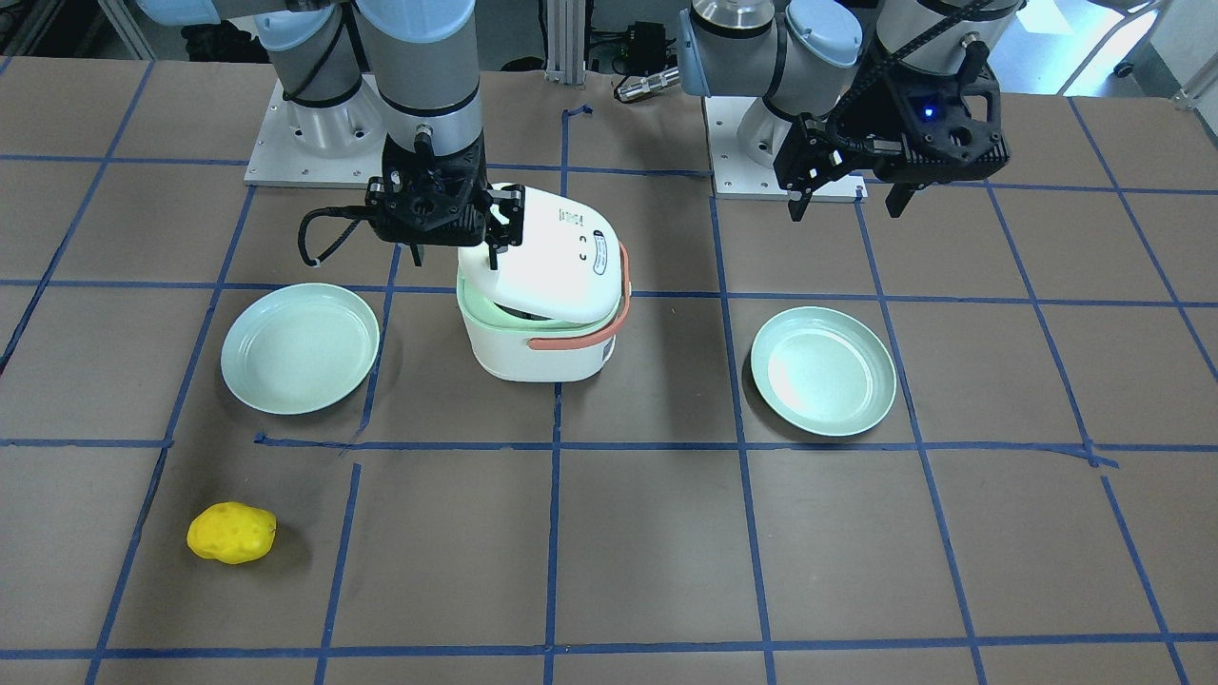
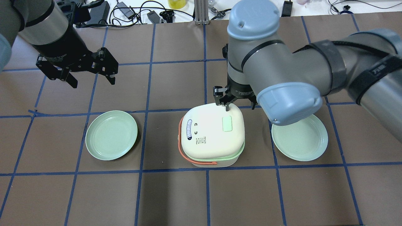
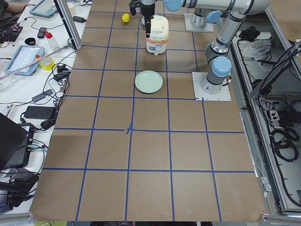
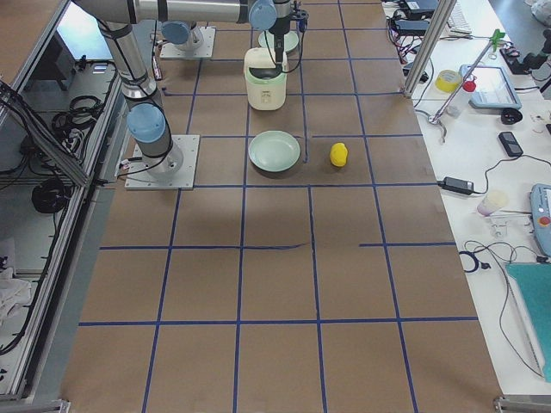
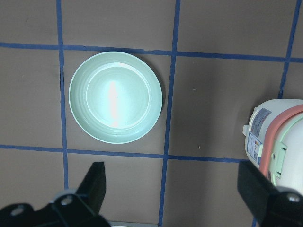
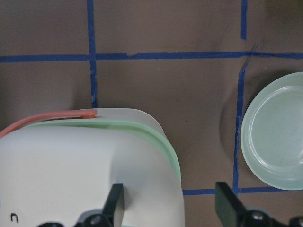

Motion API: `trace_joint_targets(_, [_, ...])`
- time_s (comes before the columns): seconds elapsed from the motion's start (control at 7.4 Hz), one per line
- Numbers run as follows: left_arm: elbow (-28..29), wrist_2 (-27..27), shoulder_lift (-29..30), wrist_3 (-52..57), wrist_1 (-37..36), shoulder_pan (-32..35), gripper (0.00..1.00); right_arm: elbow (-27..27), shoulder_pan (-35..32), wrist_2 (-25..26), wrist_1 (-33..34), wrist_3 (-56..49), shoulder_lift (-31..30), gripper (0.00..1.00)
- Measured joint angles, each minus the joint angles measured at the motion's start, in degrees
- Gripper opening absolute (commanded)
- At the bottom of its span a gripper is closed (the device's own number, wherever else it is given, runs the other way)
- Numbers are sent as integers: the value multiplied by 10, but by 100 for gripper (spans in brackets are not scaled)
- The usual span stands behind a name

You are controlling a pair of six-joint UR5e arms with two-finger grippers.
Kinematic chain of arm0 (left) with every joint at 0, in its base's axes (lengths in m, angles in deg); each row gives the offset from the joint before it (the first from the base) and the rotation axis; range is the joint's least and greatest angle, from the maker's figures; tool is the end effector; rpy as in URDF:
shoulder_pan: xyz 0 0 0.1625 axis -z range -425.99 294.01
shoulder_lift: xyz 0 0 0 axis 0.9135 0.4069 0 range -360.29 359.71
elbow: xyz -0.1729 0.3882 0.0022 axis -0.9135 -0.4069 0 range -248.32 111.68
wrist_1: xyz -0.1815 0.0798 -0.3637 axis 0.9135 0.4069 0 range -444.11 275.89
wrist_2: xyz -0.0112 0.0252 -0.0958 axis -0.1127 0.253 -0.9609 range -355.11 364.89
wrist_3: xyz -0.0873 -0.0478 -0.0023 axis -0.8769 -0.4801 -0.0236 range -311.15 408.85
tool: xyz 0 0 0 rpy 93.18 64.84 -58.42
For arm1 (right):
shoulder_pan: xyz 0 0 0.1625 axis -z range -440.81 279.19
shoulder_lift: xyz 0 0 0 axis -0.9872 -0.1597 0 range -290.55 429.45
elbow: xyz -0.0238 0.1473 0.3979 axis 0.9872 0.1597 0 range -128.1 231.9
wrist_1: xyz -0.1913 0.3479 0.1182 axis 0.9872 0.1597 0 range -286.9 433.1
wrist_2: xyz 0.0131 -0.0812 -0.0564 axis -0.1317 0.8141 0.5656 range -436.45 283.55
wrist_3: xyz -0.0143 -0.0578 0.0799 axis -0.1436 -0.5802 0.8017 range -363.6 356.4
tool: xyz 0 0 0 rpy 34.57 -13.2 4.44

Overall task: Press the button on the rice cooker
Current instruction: 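Lift the right gripper away from the cooker as the lid opens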

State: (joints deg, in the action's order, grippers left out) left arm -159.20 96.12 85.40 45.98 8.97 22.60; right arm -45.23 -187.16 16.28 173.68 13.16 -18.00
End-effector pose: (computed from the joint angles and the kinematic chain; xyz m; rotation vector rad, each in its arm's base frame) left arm -0.1198 -0.4629 0.5108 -0.1166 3.1179 -0.0100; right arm 0.2660 -0.4501 0.4230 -0.0115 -3.1001 0.0443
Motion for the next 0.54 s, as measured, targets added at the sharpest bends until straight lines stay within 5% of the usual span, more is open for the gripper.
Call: trace_joint_targets(0.54, [0, 0, 0, 1, 0, 0, 100, 111, 120, 0, -114, -152, -4, 100])
